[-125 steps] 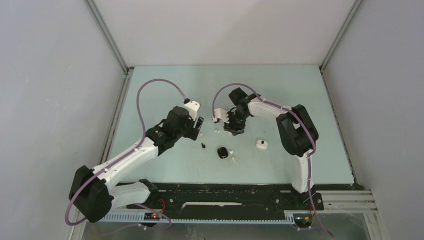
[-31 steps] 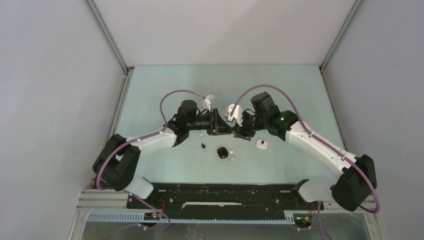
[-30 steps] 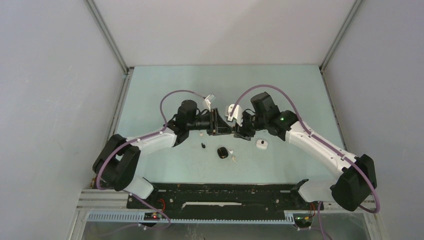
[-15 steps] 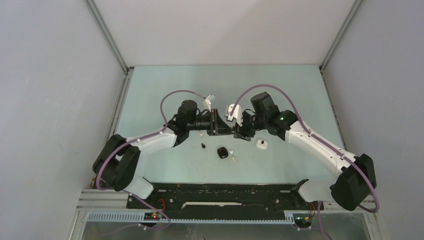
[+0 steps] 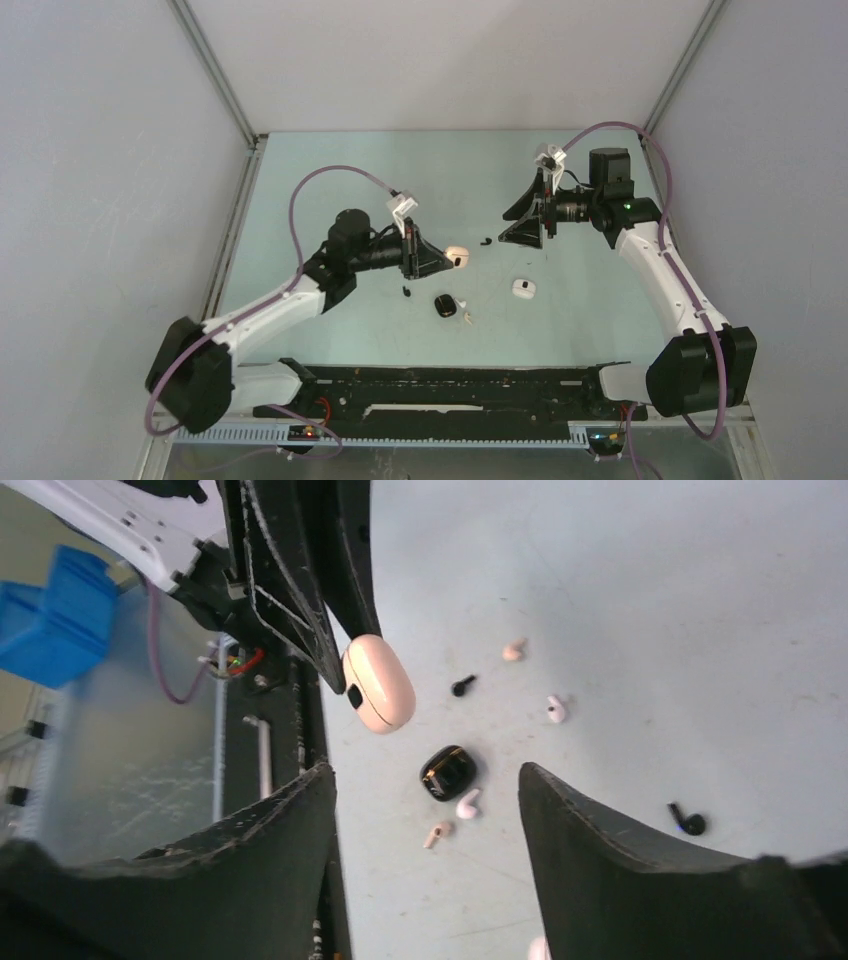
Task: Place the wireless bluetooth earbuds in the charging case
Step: Pass from the left arm to the right
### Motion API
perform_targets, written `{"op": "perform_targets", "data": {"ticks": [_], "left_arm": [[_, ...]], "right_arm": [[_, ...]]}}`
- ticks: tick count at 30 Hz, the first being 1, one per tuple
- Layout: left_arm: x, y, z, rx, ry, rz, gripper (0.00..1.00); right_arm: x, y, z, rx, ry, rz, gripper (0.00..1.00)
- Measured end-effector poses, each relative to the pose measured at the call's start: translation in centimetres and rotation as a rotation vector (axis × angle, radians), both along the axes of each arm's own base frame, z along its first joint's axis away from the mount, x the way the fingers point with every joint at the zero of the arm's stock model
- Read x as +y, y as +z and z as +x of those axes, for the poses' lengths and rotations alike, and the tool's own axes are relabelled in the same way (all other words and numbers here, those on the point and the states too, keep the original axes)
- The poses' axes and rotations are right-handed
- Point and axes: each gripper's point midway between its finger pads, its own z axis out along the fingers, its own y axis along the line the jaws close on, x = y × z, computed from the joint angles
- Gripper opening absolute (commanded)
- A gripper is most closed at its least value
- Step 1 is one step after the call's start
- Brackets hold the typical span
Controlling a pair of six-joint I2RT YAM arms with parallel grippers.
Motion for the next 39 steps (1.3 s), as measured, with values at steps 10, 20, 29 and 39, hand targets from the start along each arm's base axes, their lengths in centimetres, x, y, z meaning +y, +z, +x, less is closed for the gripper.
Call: {"op": "perform_targets", "data": {"ticks": [10, 20, 29, 39], "left_arm": [[2.2, 1.5, -4.1, -0.474, -0.121, 0.036, 0.03], [1.7, 1.1, -6.0, -0.572, -0.246, 0.034, 0.03], [1.5, 1.0, -6.6, -0.579, -0.282, 0.022, 0.03], [1.3, 0.5, -6.7, -0.554, -0.294, 0.026, 0.05]], "right_arm": [[3.4, -1.4, -6.5, -0.047, 0.258, -0.1, 0.58], [4.8, -3.3, -8.6, -0.165, 0.347, -0.203, 0.59], [6.7, -5.3, -10.1, -0.162, 0.435, -0.251, 0.5], [7.2, -5.3, -10.2, -0.17, 0.441, -0.25, 0.37]]}}
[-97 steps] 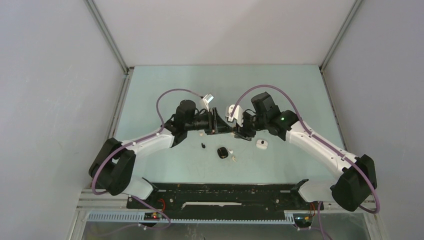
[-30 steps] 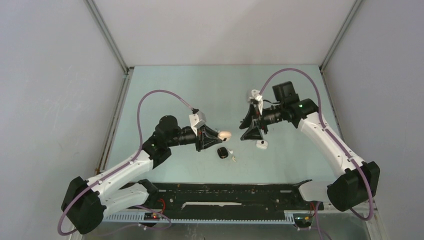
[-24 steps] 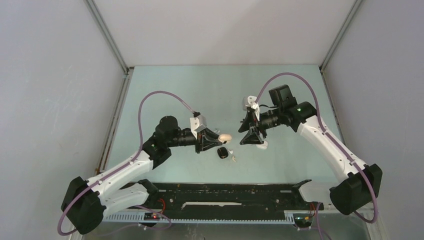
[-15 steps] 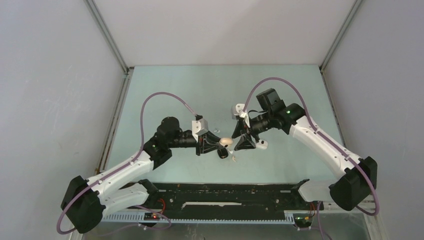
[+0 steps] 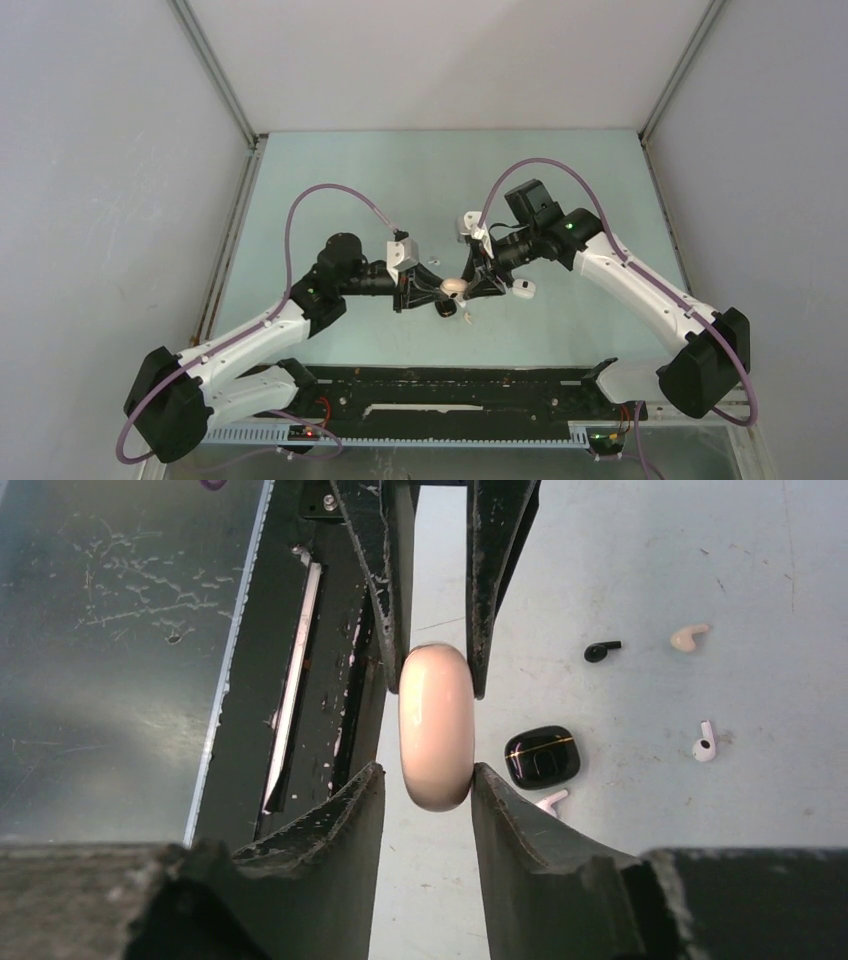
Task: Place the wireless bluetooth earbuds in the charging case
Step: Pass from the left arm to the right
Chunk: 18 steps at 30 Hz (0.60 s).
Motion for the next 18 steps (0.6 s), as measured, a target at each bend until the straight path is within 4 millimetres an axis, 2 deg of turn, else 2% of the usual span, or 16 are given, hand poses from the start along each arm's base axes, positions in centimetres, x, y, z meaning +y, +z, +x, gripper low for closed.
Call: {"op": "perform_targets", "data": {"ticks": [6, 7, 10, 12, 14, 18], "left_arm": [[-0.1, 0.0, -0.3, 0.003, -0.018, -0.001, 0.09], [-0.1, 0.0, -0.4, 0.003, -0.018, -0.001, 0.12], [-0.1, -0.1, -0.3, 0.006, -0.017, 0.001, 0.3], [-0.1, -0.3, -0.3, 0.014, -0.014, 0.008, 0.4], [-0.1, -0.5, 0.0, 0.02, 0.003, 0.014, 0.45], [-0.1, -0.9, 0.7, 0.014, 0.053, 0.032, 0.47]], "right_arm": [[0.5, -0.3, 0.0, 0.01, -0.002, -0.007, 0.3], [0.5, -0.3, 0.1, 0.01, -0.004, -0.01, 0.26], [0.5, -0.5, 0.1, 0.007, -0.009, -0.018, 0.13], [0.4, -0.6, 0.1, 0.003, -0.012, -0.027, 0.08], [0.5, -0.9, 0.1, -0.003, -0.012, -0.047, 0.06], [0.7, -1.4, 0.2, -0.031, -0.018, -0.092, 0.05]]}}
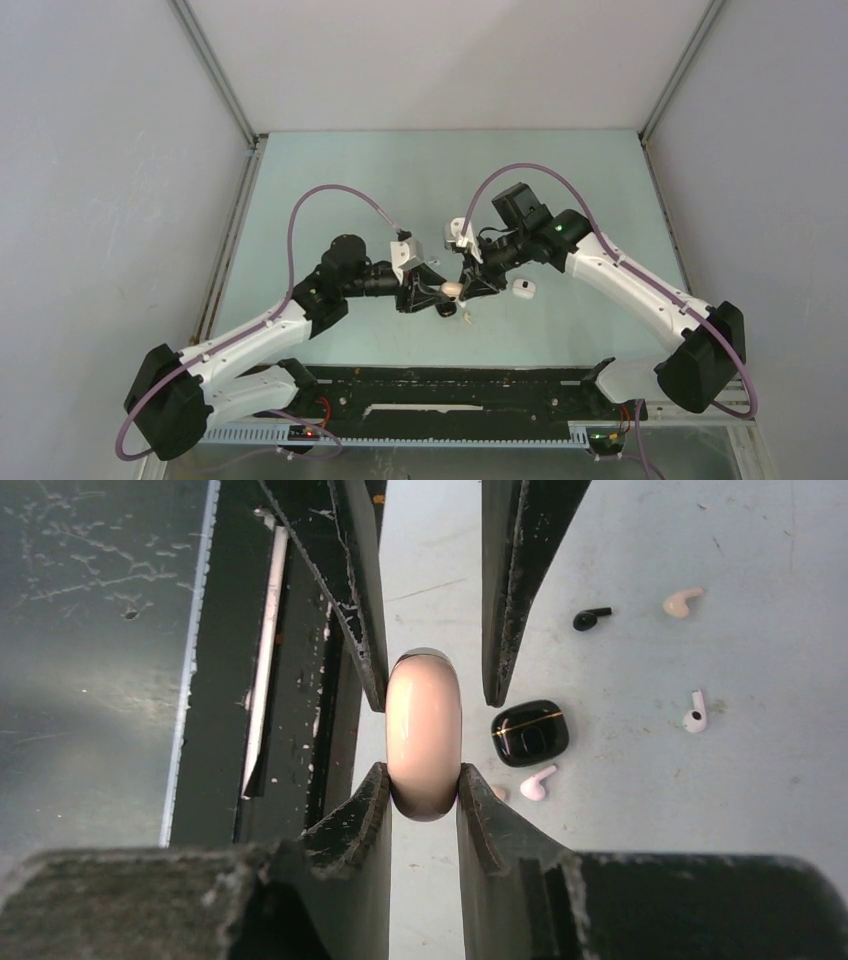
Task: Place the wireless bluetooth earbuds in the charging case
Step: Pass from the left arm to the right, then open the charging case.
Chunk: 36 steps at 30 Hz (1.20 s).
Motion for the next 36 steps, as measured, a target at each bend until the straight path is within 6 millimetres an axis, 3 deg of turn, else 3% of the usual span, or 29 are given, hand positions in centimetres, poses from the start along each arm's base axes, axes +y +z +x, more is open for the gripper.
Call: {"op": "perform_targets", "data": {"ticks": [9, 27, 30, 36], "left_arm": [[-0.1, -0.6, 0.2, -0.06, 0.028, 0.041, 0.5], [-0.4, -0.8, -0.3, -0.081, 0.012, 0.051, 0.38], [-0.5, -0.9, -0.3, -0.079, 0.012, 0.052, 0.32], [-0.5, -1.0, -0.5, -0.069, 0.003, 0.054, 0.04]], "right_arm": [[-0.3, 0.7, 0.6, -0.065, -0.027, -0.062, 0.05], [-0.6, 0.7, 0.4, -0.069, -0.032, -0.096, 0.06], [-0.6, 0.7, 0.4, -0.067, -0.032, -0.096, 0.06], [-0.6, 0.7, 0.3, -0.063, -0.035, -0.099, 0.15]]}}
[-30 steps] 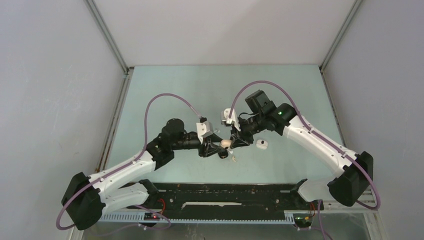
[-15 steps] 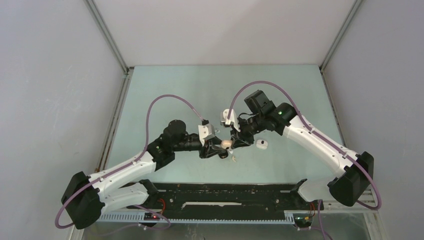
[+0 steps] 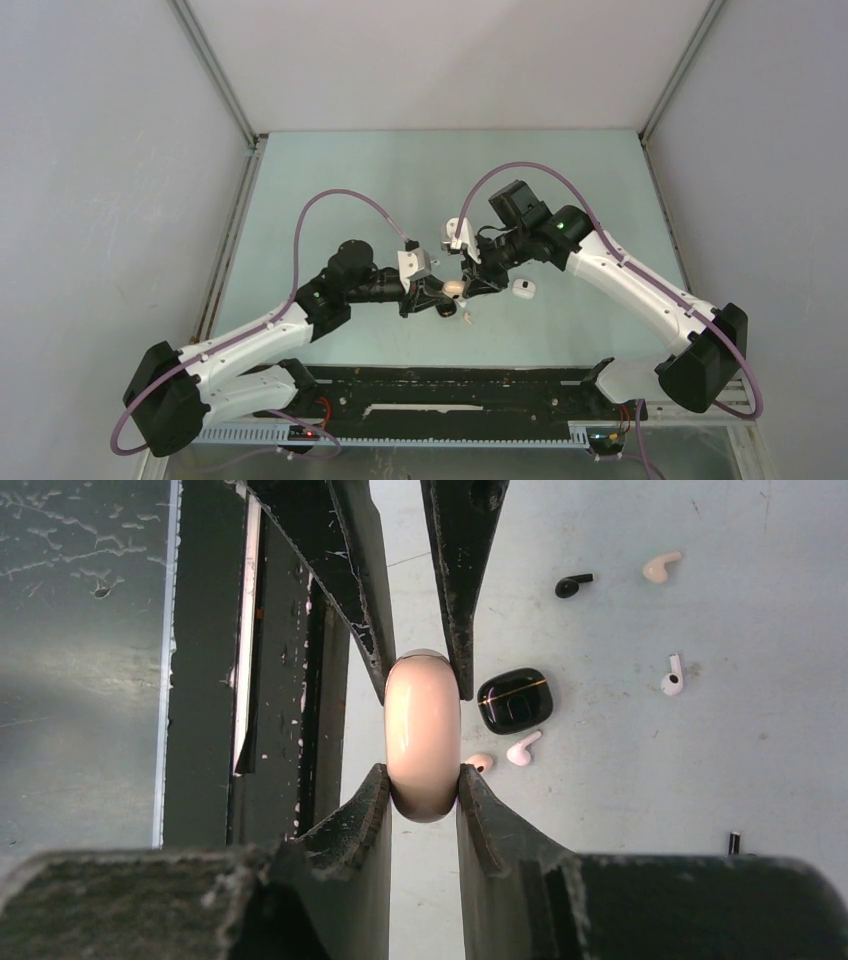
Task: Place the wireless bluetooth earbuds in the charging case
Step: Open the charging case.
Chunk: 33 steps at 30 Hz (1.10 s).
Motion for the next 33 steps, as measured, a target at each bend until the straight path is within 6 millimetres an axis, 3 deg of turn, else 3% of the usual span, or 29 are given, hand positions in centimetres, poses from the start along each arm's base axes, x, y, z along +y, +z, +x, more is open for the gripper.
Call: {"op": "perform_targets", "data": {"ticks": [9, 26, 33], "left_arm": [[0.2, 0.4, -0.3, -0.038, -0.003, -0.042, 0.0], [-0.2, 1.9, -0.4, -0.086, -0.024, -0.095, 0.0], [-0.1, 1.9, -0.3, -0.085, -0.019, -0.094, 0.0]], "right_arm": [[0.1, 0.5, -0.1, 0.063, -0.015, 0.029, 0.33], [-0.6, 4.2, 2.1, 0.278, -0.109, 0.201, 0.45], [-1.4, 6.1, 1.9, 0.342, -0.081, 0.297, 0.49]]}}
